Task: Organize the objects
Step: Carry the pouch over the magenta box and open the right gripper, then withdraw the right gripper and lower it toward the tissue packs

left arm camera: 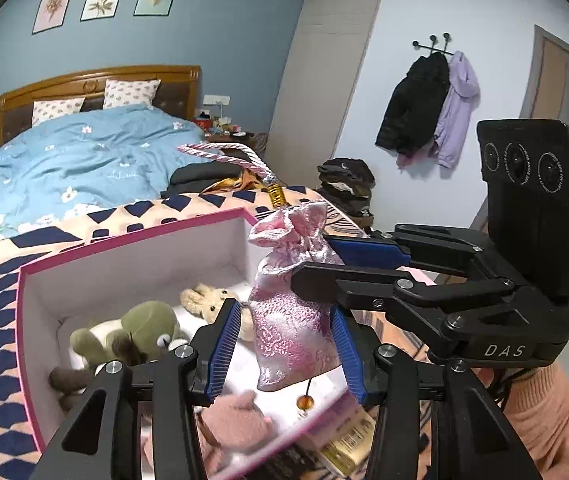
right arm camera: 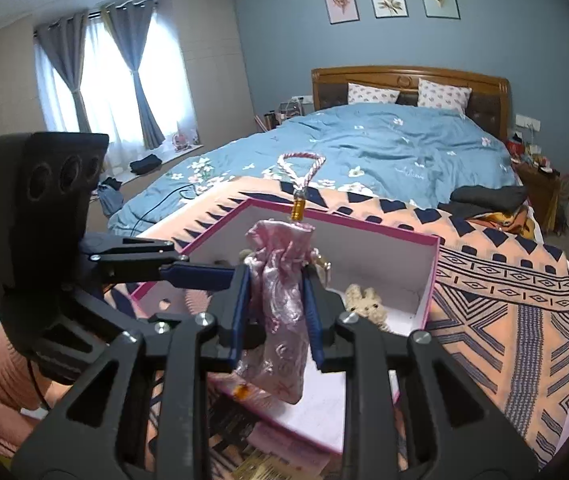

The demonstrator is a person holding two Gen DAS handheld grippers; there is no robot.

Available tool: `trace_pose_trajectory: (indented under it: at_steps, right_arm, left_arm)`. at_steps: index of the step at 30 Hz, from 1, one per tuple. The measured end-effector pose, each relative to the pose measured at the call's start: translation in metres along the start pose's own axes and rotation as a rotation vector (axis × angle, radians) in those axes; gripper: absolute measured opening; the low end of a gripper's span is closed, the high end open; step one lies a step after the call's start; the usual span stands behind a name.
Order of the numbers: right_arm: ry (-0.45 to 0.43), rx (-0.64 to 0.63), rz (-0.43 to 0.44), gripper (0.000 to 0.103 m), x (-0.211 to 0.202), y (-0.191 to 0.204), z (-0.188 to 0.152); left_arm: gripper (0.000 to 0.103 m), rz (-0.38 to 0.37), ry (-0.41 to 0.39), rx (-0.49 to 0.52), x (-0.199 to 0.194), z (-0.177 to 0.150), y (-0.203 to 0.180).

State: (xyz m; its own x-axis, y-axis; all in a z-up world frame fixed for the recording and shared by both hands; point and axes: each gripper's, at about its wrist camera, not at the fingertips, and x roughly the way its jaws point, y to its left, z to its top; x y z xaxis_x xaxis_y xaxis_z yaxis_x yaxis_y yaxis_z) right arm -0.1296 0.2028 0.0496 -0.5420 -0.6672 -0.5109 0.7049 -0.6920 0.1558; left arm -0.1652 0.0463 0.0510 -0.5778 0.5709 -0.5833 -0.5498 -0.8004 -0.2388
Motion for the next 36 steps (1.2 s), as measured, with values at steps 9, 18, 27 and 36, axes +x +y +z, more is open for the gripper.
trace_pose_trajectory:
  at_steps: [9,18,27,36]
  right_arm:
    - [0.080,0.037,-0.016,0.028,0.040,-0.035,0.007]
    - [0.155,0.066,-0.029,0.028,0.076,-0.055,0.005]
    - [0.193,0.085,-0.127,0.035,0.094,-0.067,0.004]
    - [0.172,0.121,-0.127,0.038,0.077,-0.066,-0.007]
  left_arm:
    - [0.046,0.012,0.079,-0.083,0.037,0.007,0.032]
    - [0.041,0.053,0.146,-0.109,0.058,0.008,0.044]
    - [0.041,0.123,0.163,-0.104,0.063,0.008,0.047]
    - [0.055,0.160,0.103,-0.068,0.045,0.005,0.040]
